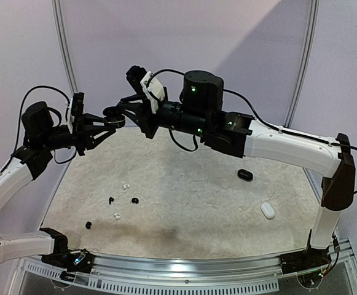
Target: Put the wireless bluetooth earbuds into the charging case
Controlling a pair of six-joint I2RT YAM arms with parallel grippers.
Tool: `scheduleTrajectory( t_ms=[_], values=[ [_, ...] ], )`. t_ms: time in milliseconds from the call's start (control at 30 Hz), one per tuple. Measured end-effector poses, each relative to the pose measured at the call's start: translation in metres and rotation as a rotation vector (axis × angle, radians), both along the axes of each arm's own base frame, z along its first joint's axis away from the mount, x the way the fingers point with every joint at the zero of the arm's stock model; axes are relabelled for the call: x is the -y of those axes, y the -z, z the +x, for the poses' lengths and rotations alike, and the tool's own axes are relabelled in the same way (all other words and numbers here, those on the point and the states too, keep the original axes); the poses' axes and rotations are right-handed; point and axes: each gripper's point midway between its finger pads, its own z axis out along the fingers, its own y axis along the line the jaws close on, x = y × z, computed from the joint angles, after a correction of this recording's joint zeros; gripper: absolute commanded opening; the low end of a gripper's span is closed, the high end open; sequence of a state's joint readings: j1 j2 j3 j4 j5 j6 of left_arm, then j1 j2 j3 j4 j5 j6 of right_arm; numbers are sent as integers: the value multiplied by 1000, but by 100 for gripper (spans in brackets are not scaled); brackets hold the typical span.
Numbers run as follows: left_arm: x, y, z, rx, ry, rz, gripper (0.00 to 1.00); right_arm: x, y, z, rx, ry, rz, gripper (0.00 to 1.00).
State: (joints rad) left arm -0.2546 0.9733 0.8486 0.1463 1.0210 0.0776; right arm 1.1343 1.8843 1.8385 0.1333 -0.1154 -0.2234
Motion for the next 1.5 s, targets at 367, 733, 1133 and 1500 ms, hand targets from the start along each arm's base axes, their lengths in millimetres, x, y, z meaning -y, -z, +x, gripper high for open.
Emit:
scheduleTrajectory(
  t_ms=[367,733,1133,1500],
  values=[
    [-1,-3,3,2,-18,-11,0,-4,10,6,12,20,-22,0],
    [-3,-3,9,3,-50,-13,0,-5,13,8,9,32,-27,0],
    [-4,1,13,-10,-74,-10,0,-14,21,13,9,41,-36,0],
    [-5,3,15,-13,-86,-11,0,-12,23,18,6,75,-46,19]
  ],
)
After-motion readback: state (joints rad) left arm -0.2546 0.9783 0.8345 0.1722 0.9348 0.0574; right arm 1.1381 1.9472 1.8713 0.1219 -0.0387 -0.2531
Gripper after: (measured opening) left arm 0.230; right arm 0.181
